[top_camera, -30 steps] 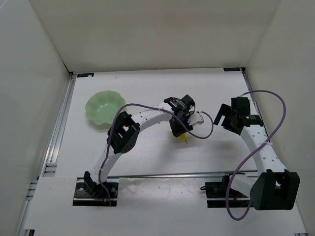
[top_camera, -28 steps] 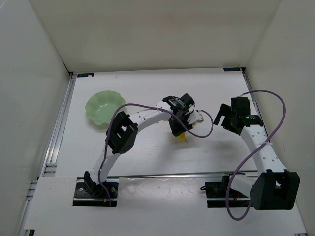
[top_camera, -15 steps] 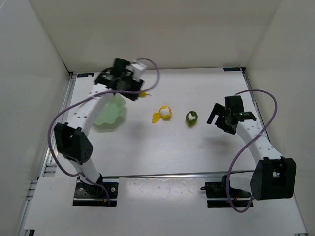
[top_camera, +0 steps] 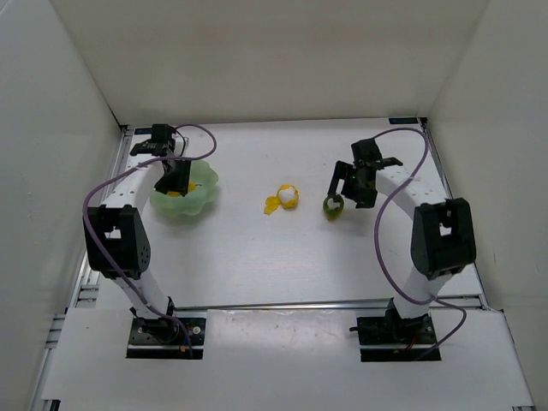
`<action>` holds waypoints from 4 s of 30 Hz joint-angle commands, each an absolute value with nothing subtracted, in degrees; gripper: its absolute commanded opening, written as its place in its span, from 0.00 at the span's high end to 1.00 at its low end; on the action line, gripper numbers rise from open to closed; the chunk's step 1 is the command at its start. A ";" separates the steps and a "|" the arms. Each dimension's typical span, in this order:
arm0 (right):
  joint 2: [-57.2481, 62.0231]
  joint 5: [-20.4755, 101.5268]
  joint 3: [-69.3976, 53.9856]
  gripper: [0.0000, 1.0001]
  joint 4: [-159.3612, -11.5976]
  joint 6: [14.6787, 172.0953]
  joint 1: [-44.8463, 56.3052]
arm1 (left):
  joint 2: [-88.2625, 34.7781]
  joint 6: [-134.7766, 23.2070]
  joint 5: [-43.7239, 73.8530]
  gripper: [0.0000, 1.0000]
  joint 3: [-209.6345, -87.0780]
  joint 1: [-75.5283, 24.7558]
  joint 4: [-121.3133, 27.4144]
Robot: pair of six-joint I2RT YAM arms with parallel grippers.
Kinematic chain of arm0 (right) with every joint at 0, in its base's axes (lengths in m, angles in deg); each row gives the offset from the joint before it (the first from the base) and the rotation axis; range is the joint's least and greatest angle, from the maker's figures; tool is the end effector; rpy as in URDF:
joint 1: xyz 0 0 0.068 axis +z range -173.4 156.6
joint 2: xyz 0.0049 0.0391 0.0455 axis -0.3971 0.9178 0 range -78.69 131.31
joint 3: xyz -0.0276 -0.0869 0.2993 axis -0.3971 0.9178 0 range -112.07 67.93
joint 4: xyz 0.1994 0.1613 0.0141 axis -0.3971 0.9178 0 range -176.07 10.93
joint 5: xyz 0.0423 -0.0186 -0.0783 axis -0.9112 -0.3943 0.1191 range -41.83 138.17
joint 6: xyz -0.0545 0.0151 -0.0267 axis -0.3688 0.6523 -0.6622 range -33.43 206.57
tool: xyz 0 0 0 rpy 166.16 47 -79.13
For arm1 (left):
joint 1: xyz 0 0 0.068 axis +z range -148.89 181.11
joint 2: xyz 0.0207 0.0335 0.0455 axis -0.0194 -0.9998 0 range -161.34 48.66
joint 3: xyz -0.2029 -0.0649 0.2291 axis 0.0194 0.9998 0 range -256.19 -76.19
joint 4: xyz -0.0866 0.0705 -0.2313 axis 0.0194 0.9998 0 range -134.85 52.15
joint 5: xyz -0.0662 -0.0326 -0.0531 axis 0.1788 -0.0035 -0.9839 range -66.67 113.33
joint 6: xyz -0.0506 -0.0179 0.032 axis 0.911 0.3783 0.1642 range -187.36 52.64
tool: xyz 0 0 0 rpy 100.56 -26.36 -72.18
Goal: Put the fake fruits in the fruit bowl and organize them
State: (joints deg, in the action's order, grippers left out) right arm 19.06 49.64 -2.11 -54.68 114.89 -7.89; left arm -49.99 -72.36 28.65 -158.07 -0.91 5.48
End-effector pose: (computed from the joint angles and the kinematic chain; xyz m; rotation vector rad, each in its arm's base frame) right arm 0.3511 0.0963 0.2530 0.3017 2.6045 0.2391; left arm 0.3603 -0.0083 0.2916 0.1420 2.7375 0.1419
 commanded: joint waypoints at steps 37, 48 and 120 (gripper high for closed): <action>59.54 31.66 -66.88 0.83 -73.31 151.58 21.86 | -27.01 -69.74 39.94 0.00 -145.27 14.74 2.44; 62.63 34.54 -66.98 0.35 -81.07 149.51 27.67 | -26.48 -69.74 39.94 0.00 -144.13 14.74 1.82; -14.97 54.67 13.96 0.00 -48.63 122.08 -27.09 | -56.91 -74.31 39.41 0.79 -178.07 -19.06 4.56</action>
